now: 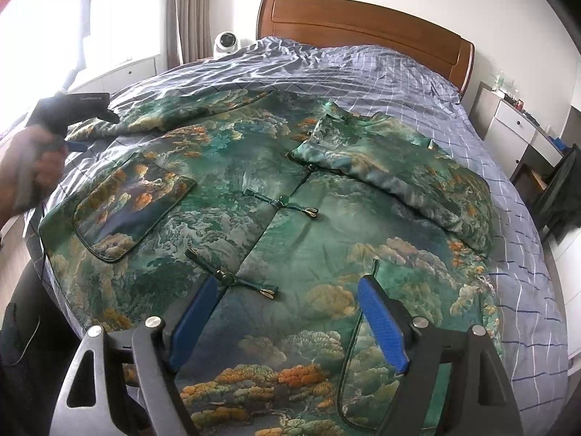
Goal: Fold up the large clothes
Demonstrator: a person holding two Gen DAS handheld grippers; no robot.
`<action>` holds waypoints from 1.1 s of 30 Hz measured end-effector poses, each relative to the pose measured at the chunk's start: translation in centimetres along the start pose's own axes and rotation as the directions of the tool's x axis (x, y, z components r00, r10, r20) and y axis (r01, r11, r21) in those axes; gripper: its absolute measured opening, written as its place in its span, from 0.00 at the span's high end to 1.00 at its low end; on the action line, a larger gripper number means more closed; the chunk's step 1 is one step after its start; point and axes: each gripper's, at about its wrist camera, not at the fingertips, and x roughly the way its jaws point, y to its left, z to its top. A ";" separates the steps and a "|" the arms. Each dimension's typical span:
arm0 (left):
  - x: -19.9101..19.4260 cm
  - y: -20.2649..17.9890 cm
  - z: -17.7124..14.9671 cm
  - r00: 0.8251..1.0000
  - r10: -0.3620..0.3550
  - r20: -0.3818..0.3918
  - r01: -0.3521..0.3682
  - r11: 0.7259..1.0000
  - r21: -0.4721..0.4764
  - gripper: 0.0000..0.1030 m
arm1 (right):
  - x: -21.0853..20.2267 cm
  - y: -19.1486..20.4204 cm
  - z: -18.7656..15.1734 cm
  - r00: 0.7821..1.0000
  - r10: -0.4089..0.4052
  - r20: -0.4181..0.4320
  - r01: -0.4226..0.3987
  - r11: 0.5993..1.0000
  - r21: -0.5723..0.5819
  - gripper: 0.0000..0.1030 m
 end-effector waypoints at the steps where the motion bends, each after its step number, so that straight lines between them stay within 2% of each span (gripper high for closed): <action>1: 0.7 1.1 1.2 1.000 -0.004 0.013 0.005 0.999 -0.052 0.06 | 0.0 0.0 0.0 1.000 0.002 -0.001 -0.002 1.000 -0.002 0.20; 3: 2.5 2.7 3.7 0.998 0.040 0.048 -0.034 0.993 -0.114 0.06 | -0.1 0.2 0.1 1.000 0.003 0.001 -0.003 1.000 -0.012 0.20; 5: 4.2 3.2 5.3 0.996 0.079 0.042 -0.074 0.992 -0.106 0.07 | -0.3 0.4 0.1 1.000 0.006 0.001 -0.006 1.000 -0.025 0.20; 7: 5.2 3.0 6.4 0.993 0.103 0.057 -0.098 0.991 -0.090 0.11 | -0.4 0.7 0.1 1.000 0.011 -0.003 -0.011 0.999 -0.037 0.20; 9: 5.0 2.2 7.0 0.987 0.129 0.092 -0.123 0.990 -0.065 0.42 | -0.4 1.0 0.1 1.000 0.016 -0.011 -0.017 0.999 -0.046 0.20; 10: 4.9 1.7 7.3 0.985 0.144 0.098 -0.139 0.989 -0.055 0.52 | -0.4 1.1 0.0 1.000 0.017 -0.014 -0.018 0.999 -0.049 0.20; 11: 4.7 1.3 7.4 0.982 0.158 0.108 -0.154 0.987 -0.039 0.78 | -0.5 1.2 0.0 1.000 0.019 -0.015 -0.020 0.998 -0.051 0.20; 12: 4.4 0.8 7.5 0.982 0.155 0.109 -0.153 0.988 -0.023 0.86 | -0.5 1.3 -0.1 1.000 0.021 -0.016 -0.022 0.998 -0.052 0.20; 13: 4.2 0.3 7.8 0.981 0.157 0.115 -0.157 0.988 -0.004 0.87 | -0.6 1.4 -0.1 1.000 0.024 -0.018 -0.025 0.998 -0.052 0.20; 16: 1.3 -2.9 7.0 0.960 0.171 0.220 -0.203 0.971 0.129 0.90 | -0.4 1.4 -0.2 0.999 0.030 -0.025 -0.031 0.998 -0.047 0.20; 19: -1.9 -8.2 4.7 0.925 0.142 0.353 -0.264 0.907 0.328 0.90 | -0.5 1.4 -0.1 0.999 0.040 -0.018 -0.041 0.999 -0.033 0.20; 21: -4.2 -12.2 2.2 0.901 0.080 0.426 -0.294 0.836 0.464 0.90 | -0.6 1.4 -0.1 0.999 0.046 -0.012 -0.047 0.999 -0.027 0.20; 22: -4.8 -13.7 1.3 0.895 0.051 0.443 -0.299 0.806 0.511 0.90 | -0.6 1.4 -0.1 0.999 0.048 -0.010 -0.048 0.998 -0.026 0.20; 24: -6.1 -17.0 -1.3 0.886 -0.017 0.464 -0.306 0.729 0.612 0.90 | -0.8 1.3 -0.2 0.999 0.049 -0.005 -0.049 0.999 -0.021 0.20; 27: -6.9 -20.9 -5.7 0.897 -0.095 0.431 -0.283 0.625 0.727 0.90 | -1.1 0.9 -0.3 0.999 0.045 0.005 -0.045 0.999 -0.009 0.20; 30: -6.4 -23.6 -9.7 0.918 -0.141 0.371 -0.242 0.542 0.805 0.90 | -1.6 0.3 -0.5 0.999 0.035 0.018 -0.036 0.999 0.013 0.20; 33: -5.3 -25.3 -14.0 0.935 -0.156 0.318 -0.217 0.459 0.862 0.89 | -2.0 -0.5 -0.7 0.999 0.026 0.026 -0.026 0.999 0.030 0.20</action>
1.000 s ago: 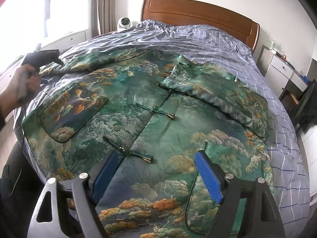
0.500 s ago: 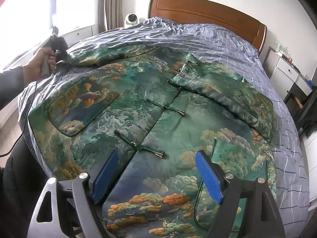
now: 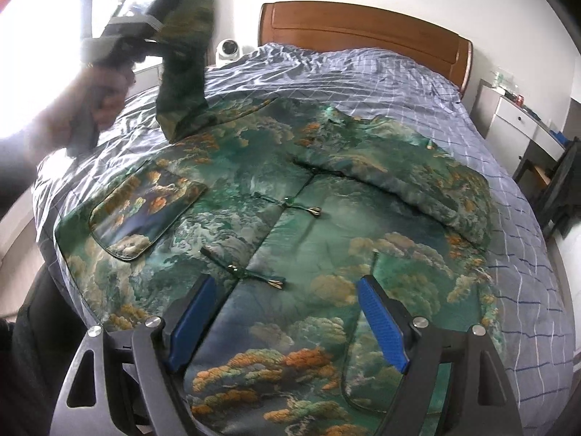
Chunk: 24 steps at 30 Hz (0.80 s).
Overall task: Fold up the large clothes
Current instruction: 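Grasp the other sleeve with the left tool and fold it across the front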
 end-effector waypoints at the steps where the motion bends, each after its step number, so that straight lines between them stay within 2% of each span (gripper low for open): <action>1: 0.1 -1.4 -0.3 1.000 -0.023 -0.012 0.023 1.000 0.021 0.88 | -0.1 -0.3 -0.1 1.000 -0.004 0.001 0.004 1.000 0.007 0.20; 2: 0.2 -3.3 -0.6 0.998 -0.052 -0.036 0.054 0.998 0.042 0.83 | -0.2 -0.6 -0.2 1.000 -0.008 0.002 0.008 1.000 0.014 0.20; 4: 0.9 -6.2 -1.3 0.990 -0.108 -0.096 0.115 0.990 0.078 0.59 | -0.3 -1.1 -0.5 1.000 -0.013 0.003 0.013 0.999 0.029 0.20; 5: 1.1 -7.8 -2.2 0.979 -0.146 -0.140 0.161 0.981 0.105 0.36 | -0.2 -1.5 -0.6 1.000 -0.016 0.001 0.016 0.999 0.038 0.20; 6: 1.1 -9.0 -3.1 0.969 -0.175 -0.173 0.198 0.972 0.129 0.25 | -0.2 -1.8 -0.6 1.000 -0.018 -0.001 0.018 0.999 0.045 0.20; 9: -0.7 -10.2 -6.2 0.956 -0.220 -0.195 0.257 0.948 0.190 0.24 | -0.4 -3.0 -0.4 1.000 -0.027 -0.001 0.027 0.997 0.068 0.20; 11: -1.9 -9.6 -8.1 0.950 -0.233 -0.209 0.272 0.945 0.181 0.22 | -0.7 -4.4 0.3 1.000 -0.024 0.013 0.023 0.995 0.092 0.20; 14: -3.1 -7.2 -9.9 0.933 -0.261 -0.247 0.287 0.955 0.078 0.21 | 0.2 -6.5 2.1 1.000 0.008 0.002 -0.008 0.994 0.113 0.20; 17: -3.6 -4.6 -10.8 0.930 -0.262 -0.257 0.258 0.965 -0.051 0.18 | 2.6 -8.9 4.8 0.994 0.111 -0.005 -0.108 0.974 0.197 0.20; 18: -3.8 -3.9 -11.0 0.930 -0.262 -0.258 0.246 0.965 -0.091 0.18 | 3.7 -9.6 5.8 0.988 0.155 -0.006 -0.149 0.960 0.239 0.20; 20: -3.8 -2.4 -11.5 0.927 -0.274 -0.255 0.233 0.956 -0.179 0.18 | 6.8 -11.2 8.4 0.961 0.277 0.001 -0.259 0.899 0.354 0.20; 21: -3.8 -1.8 -11.8 0.925 -0.284 -0.255 0.230 0.948 -0.220 0.18 | 9.0 -11.9 9.8 0.936 0.353 0.008 -0.325 0.852 0.410 0.20; 22: -3.7 -1.3 -12.0 0.923 -0.290 -0.253 0.228 0.941 -0.249 0.18 | 10.8 -12.0 10.8 0.915 0.403 -0.002 -0.359 0.818 0.450 0.20; 24: -3.8 -0.2 -12.7 0.921 -0.302 -0.247 0.224 0.927 -0.300 0.18 | 14.8 -11.9 12.2 0.891 0.452 -0.040 -0.369 0.773 0.516 0.21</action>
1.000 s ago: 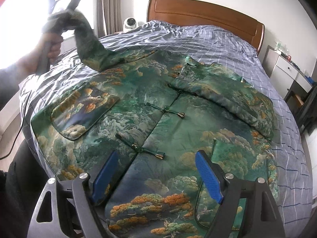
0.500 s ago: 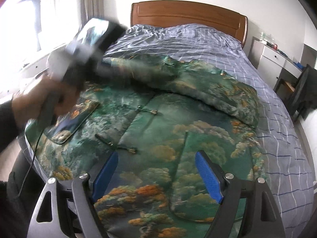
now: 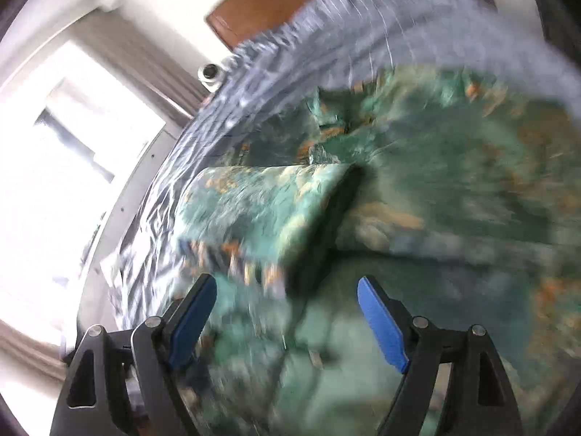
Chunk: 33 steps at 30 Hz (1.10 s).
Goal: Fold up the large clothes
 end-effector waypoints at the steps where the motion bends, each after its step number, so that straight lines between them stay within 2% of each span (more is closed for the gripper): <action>1: 0.0 0.5 -0.2 1.000 -0.002 0.000 0.002 1.000 -0.015 0.18 | 1.4 0.0 0.4 1.000 -0.004 -0.026 0.005 1.000 0.021 0.22; 2: 0.0 0.9 -0.3 1.000 -0.001 -0.003 0.000 1.000 -0.026 0.18 | 3.0 -0.1 0.8 0.999 -0.019 -0.046 0.021 0.999 0.044 0.24; 3: 0.5 1.2 0.0 1.000 0.002 -0.008 -0.002 0.999 -0.034 0.18 | 4.5 0.0 1.0 0.997 -0.022 -0.076 0.026 0.998 0.054 0.33; 5: 0.6 1.8 -0.4 1.000 0.004 -0.016 -0.005 0.999 -0.049 0.18 | 6.3 0.6 1.0 0.992 -0.065 -0.108 0.070 0.997 0.042 0.82; 7: 0.4 2.5 -0.7 1.000 -0.002 -0.017 0.001 0.998 -0.068 0.18 | 5.9 2.0 1.3 0.992 -0.107 -0.064 0.107 0.994 0.001 0.85; 10: 0.5 3.2 -0.7 1.000 -0.026 -0.013 0.024 0.995 -0.099 0.18 | 3.3 4.3 3.5 0.988 -0.139 0.064 0.144 0.985 -0.094 0.85; 13: 0.9 3.1 -0.4 0.999 -0.042 -0.012 0.041 0.993 -0.108 0.18 | 2.1 5.6 5.9 0.962 -0.216 0.165 0.244 0.953 -0.178 0.85; 15: 1.0 2.9 -0.5 0.999 -0.044 -0.020 0.042 0.993 -0.107 0.18 | 2.9 5.1 6.7 0.949 -0.262 0.174 0.295 0.933 -0.205 0.85; 18: 0.9 2.8 -0.8 0.999 -0.045 -0.031 0.042 0.995 -0.095 0.18 | 6.3 3.5 6.6 0.932 -0.341 0.126 0.362 0.901 -0.238 0.85; 21: 0.5 3.1 -0.8 0.998 -0.042 -0.035 0.039 0.995 -0.091 0.18 | 7.8 1.2 5.2 0.931 -0.362 0.055 0.365 0.907 -0.210 0.76; 24: 0.4 3.4 -0.7 0.998 -0.052 -0.043 0.047 0.993 -0.108 0.18 | 6.9 0.6 4.8 0.928 -0.368 0.053 0.371 0.910 -0.185 0.62; 25: 0.3 3.4 -0.7 0.997 -0.057 -0.044 0.051 0.992 -0.113 0.18 | 6.1 0.7 5.0 0.924 -0.377 0.058 0.381 0.908 -0.175 0.56; 27: 0.2 3.3 -0.3 0.997 -0.073 -0.039 0.067 0.990 -0.127 0.18 | 4.0 1.7 5.0 0.916 -0.386 0.111 0.400 0.897 -0.186 0.55; 29: 0.0 2.8 0.2 0.996 -0.084 -0.033 0.080 0.989 -0.126 0.18 | 2.6 3.6 5.3 0.905 -0.380 0.192 0.420 0.870 -0.258 0.55; 31: -0.1 2.3 0.6 0.996 -0.085 -0.032 0.081 0.990 -0.114 0.18 | 2.4 5.6 5.5 0.910 -0.346 0.229 0.408 0.847 -0.341 0.55; 33: -0.2 1.7 1.3 0.996 -0.080 -0.038 0.076 0.993 -0.093 0.18 | 3.7 7.2 5.4 0.922 -0.321 0.217 0.386 0.816 -0.431 0.55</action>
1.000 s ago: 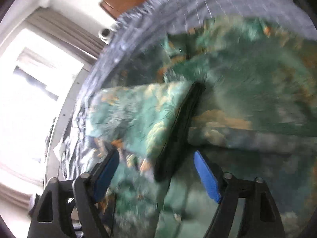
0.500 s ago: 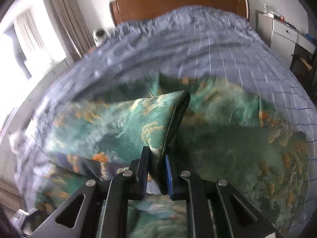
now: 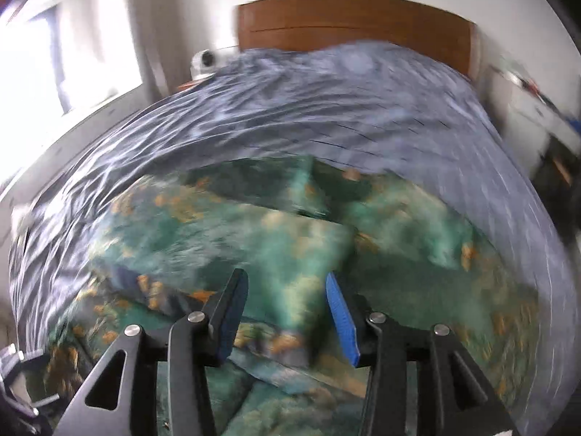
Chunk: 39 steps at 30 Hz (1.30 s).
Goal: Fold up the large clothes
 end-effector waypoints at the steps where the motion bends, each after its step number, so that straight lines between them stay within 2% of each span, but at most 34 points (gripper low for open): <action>1: 0.0 -0.2 0.4 1.000 0.002 -0.003 -0.002 1.000 0.011 0.18 | 0.7 0.7 0.2 1.000 -0.002 -0.011 0.001 1.000 -0.031 0.55; 4: -0.4 -0.6 3.0 1.000 -0.003 0.022 0.002 0.999 0.049 0.18 | 3.4 1.8 -0.3 0.999 -0.009 -0.053 0.004 0.996 -0.090 0.55; 7: -0.4 -0.9 7.1 0.996 0.010 0.093 -0.019 0.996 0.092 0.12 | 7.2 1.3 -2.4 0.984 0.007 -0.180 -0.019 0.998 -0.064 0.55; 9: 0.3 -0.9 10.1 0.987 0.053 0.154 -0.068 0.993 0.093 0.12 | 7.8 0.5 -3.1 0.982 0.038 -0.182 -0.041 0.999 -0.012 0.55; 11: 1.5 -0.7 12.8 0.981 0.052 0.185 -0.066 0.995 0.071 0.12 | 7.8 -0.3 -3.3 0.982 0.068 -0.179 -0.061 0.997 0.044 0.55; 13: 3.2 -0.6 14.9 0.979 0.054 0.195 -0.068 0.996 0.065 0.12 | 7.9 -0.8 -3.1 0.979 0.081 -0.186 -0.067 0.995 0.076 0.55; 15: 6.3 -0.2 16.7 0.980 0.113 0.165 -0.122 0.991 0.047 0.12 | 8.3 -0.6 -3.1 0.979 0.080 -0.189 -0.065 0.994 0.084 0.55; 16: 7.7 0.1 17.0 0.981 0.133 0.140 -0.139 0.990 0.034 0.12 | 8.4 -0.8 -3.2 0.979 0.076 -0.189 -0.061 0.995 0.083 0.55; 18: 12.1 1.5 17.3 0.983 0.181 0.032 -0.181 0.983 -0.003 0.12 | 8.7 -0.7 -3.1 0.980 0.069 -0.188 -0.055 0.995 0.080 0.55; 20: 16.2 2.9 16.4 0.975 0.207 -0.083 -0.208 0.978 -0.014 0.12 | 8.5 -0.5 -3.4 0.980 0.064 -0.186 -0.050 0.996 0.079 0.55; 21: 17.5 3.2 15.7 0.973 0.205 -0.106 -0.206 0.979 0.000 0.11 | 8.4 -0.5 -3.3 0.980 0.065 -0.186 -0.050 0.995 0.080 0.55; 23: 18.4 3.4 14.6 0.976 0.206 -0.068 -0.204 0.978 0.033 0.09 | 8.5 -0.6 -3.4 0.980 0.069 -0.186 -0.054 0.995 0.085 0.55; 28: 18.4 3.7 14.6 0.978 0.195 -0.075 -0.192 0.980 0.041 0.07 | 8.4 -0.6 -3.5 0.980 0.068 -0.185 -0.053 0.995 0.083 0.55; 32: 15.9 2.2 15.4 0.961 0.269 -0.057 -0.267 0.963 0.044 0.10 | 8.4 -0.6 -3.5 0.980 0.071 -0.185 -0.056 0.995 0.084 0.55; 37: 13.2 -0.9 18.5 0.989 0.151 0.011 -0.151 0.987 0.052 0.09 | 8.5 -0.7 -3.6 0.981 0.073 -0.182 -0.058 0.995 0.085 0.55; 39: 14.0 -1.0 20.2 0.988 0.152 0.022 -0.152 0.987 0.052 0.09 | 8.5 -0.6 -3.6 0.981 0.068 -0.182 -0.054 0.995 0.081 0.55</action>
